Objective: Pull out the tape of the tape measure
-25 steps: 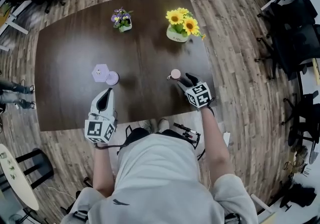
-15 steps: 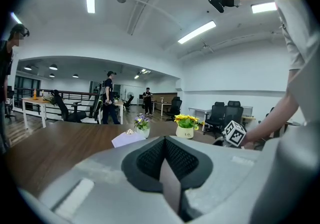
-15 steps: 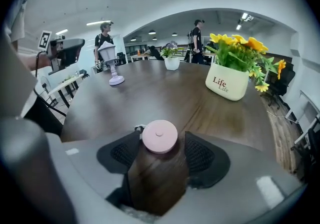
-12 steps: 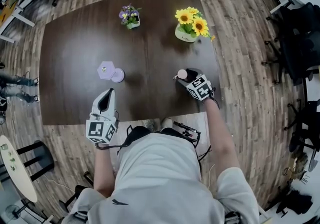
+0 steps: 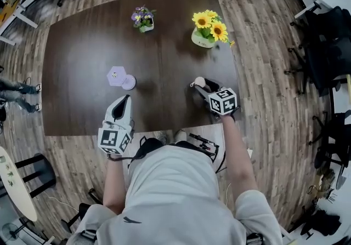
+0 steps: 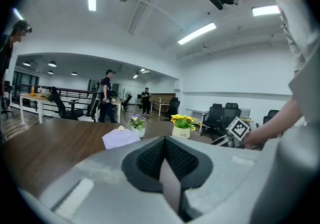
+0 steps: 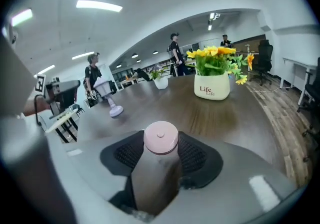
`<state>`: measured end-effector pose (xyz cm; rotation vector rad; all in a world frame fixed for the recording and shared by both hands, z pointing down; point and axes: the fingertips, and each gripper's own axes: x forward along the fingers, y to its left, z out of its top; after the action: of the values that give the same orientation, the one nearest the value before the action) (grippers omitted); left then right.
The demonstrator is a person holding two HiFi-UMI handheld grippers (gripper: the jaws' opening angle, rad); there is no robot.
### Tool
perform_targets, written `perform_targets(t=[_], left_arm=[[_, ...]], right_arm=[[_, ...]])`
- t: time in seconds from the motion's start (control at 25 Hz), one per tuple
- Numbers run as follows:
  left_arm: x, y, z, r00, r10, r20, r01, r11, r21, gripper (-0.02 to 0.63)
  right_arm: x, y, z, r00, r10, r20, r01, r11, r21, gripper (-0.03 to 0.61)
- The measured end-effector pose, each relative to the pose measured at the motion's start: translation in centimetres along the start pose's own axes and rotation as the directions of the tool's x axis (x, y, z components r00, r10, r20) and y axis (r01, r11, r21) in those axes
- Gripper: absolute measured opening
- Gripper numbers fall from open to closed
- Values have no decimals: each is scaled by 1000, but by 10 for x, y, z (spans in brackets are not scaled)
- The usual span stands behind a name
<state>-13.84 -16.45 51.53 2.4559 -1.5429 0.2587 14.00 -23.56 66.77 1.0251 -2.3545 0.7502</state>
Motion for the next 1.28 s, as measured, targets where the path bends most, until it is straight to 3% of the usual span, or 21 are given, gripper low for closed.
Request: perform_targets(t=[0.32, 0.6, 1.0, 1.28], left_arm=[[34, -65, 11, 985, -168, 37, 165, 983, 76, 31], [52, -127, 20, 945, -323, 42, 305, 923, 236, 107], [51, -167, 30, 908, -416, 44, 370, 847, 382, 118], [44, -167, 35, 915, -397, 75, 345, 865, 364, 127]], right_arm=[[-54, 67, 67, 988, 59, 140, -60, 998, 7, 214], [-84, 122, 113, 969, 110, 221, -121, 992, 34, 215], [-95, 154, 108, 969, 146, 198, -155, 987, 31, 215], [-99, 162, 109, 971, 165, 174, -166, 986, -7, 215]])
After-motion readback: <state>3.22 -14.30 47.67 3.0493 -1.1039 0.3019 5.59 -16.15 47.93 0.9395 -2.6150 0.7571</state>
